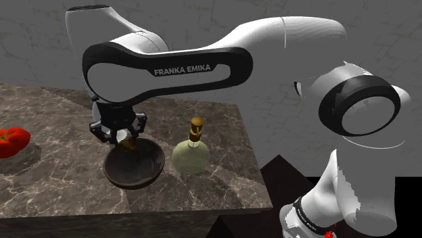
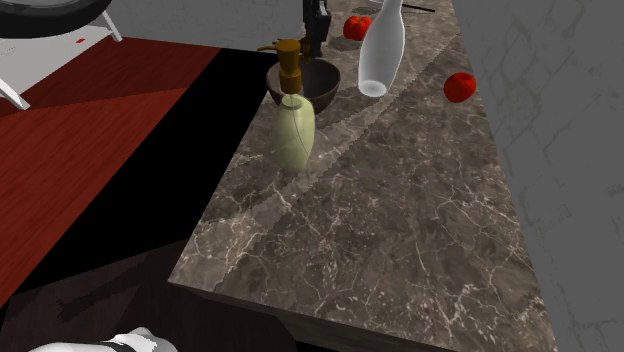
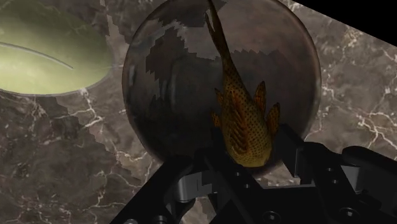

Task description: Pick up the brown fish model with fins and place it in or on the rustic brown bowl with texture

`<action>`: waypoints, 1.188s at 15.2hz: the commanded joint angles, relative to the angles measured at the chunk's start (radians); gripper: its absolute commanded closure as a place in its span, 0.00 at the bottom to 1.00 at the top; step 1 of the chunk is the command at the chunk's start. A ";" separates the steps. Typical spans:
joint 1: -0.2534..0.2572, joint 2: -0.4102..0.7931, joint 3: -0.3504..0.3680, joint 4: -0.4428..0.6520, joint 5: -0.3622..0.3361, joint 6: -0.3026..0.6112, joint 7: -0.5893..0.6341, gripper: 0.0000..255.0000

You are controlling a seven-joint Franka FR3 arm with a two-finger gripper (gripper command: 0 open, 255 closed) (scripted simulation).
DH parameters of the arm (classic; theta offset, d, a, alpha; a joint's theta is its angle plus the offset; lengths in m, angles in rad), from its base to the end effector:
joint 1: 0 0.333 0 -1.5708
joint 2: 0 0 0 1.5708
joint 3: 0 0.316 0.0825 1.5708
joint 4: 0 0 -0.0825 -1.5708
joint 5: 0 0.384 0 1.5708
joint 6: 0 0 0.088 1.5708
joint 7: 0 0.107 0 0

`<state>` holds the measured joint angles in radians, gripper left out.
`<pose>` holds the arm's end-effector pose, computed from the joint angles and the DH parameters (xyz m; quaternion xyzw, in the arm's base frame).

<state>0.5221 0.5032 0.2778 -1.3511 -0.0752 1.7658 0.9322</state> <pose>0.5133 0.4661 0.4373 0.9964 -0.0715 -0.0457 0.0070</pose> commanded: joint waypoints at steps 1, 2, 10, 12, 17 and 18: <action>0.000 0.005 -0.001 -0.019 -0.001 0.024 0.001 1.00; -0.001 0.006 -0.001 -0.030 -0.002 0.037 0.001 1.00; -0.002 0.019 -0.004 -0.078 -0.005 0.097 0.001 1.00; -0.002 0.019 -0.004 -0.078 -0.005 0.097 0.001 1.00; -0.002 0.019 -0.004 -0.078 -0.005 0.097 0.001 0.00; -0.002 0.019 -0.004 -0.078 -0.005 0.097 0.001 0.00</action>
<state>0.5200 0.5225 0.2743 -1.4293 -0.0806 1.8630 0.9336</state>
